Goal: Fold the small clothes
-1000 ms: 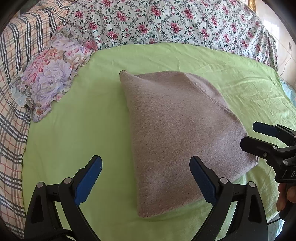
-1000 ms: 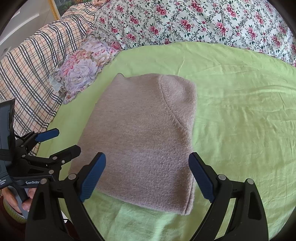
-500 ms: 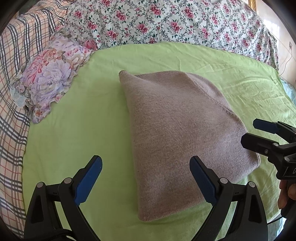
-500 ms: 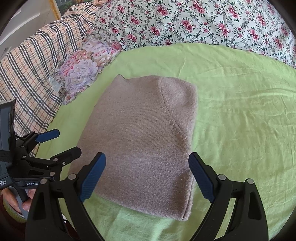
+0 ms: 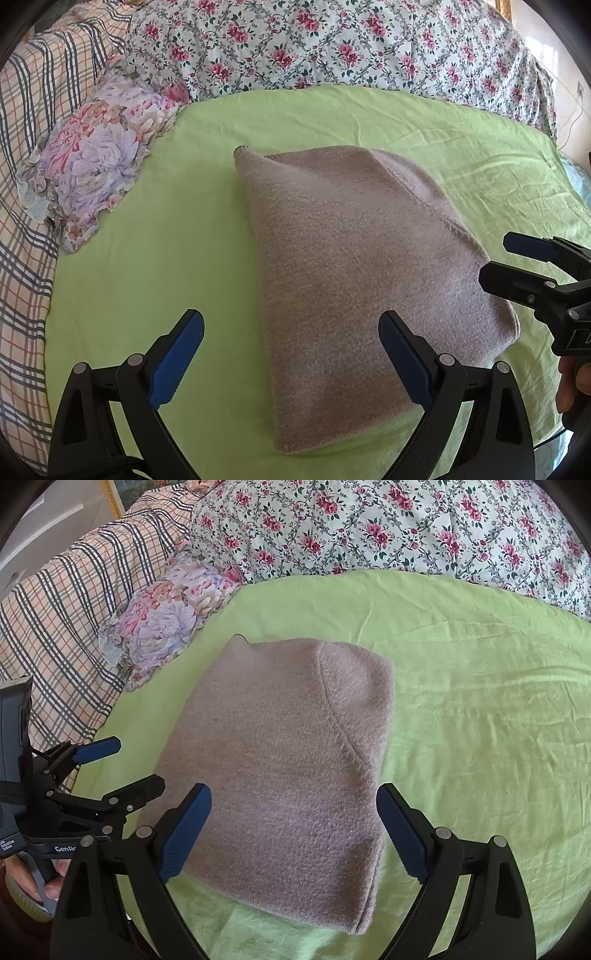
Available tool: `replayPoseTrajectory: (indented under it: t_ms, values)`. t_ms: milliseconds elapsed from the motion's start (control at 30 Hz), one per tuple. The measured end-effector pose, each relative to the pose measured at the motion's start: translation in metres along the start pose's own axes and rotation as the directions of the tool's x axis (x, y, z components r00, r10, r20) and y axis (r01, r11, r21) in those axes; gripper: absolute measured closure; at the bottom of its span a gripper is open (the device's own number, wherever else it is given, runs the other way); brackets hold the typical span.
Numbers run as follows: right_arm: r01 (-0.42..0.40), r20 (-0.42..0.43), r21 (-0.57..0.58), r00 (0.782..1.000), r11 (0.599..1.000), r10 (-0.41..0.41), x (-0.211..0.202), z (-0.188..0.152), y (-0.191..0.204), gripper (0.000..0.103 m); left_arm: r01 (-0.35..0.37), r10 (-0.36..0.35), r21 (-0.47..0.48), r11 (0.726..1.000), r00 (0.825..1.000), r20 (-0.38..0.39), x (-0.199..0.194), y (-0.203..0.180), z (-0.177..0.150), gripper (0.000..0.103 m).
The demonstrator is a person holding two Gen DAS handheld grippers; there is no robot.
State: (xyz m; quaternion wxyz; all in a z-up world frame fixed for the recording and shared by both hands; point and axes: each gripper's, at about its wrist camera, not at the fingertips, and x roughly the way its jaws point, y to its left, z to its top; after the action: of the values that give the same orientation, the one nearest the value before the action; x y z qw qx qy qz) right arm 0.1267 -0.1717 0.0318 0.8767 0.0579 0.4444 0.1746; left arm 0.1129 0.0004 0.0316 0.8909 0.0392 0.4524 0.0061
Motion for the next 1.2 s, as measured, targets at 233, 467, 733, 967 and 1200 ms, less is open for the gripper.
replayPoseTrajectory:
  t_ms: [233,467,733,967,1200]
  values:
    - [-0.003,-0.004,0.006,1.000,1.000,0.003,0.005,0.002,-0.005,0.012,0.026,-0.026,-0.016,1.000,0.999,-0.018,0.005,-0.001,0.004,0.007]
    - [0.000,-0.005,0.004,1.000,1.000,0.000,0.005,0.006,-0.007,0.012,0.019,-0.020,-0.025,1.000,1.000,-0.017,0.009,0.001,0.010,0.007]
    - [0.003,-0.002,0.008,1.000,1.000,-0.003,0.005,0.006,-0.012,0.012,-0.010,0.010,-0.025,1.000,1.000,-0.009,0.009,0.002,0.014,0.007]
    - [0.005,-0.006,0.006,1.000,1.000,-0.005,0.007,0.007,-0.014,0.012,-0.021,0.021,-0.040,0.999,1.000,-0.010,0.007,0.005,0.012,0.007]
    - [-0.002,-0.009,0.006,1.000,1.000,0.002,0.014,0.007,-0.011,0.012,-0.023,0.023,-0.027,0.999,1.000,-0.001,0.005,-0.002,0.009,0.007]
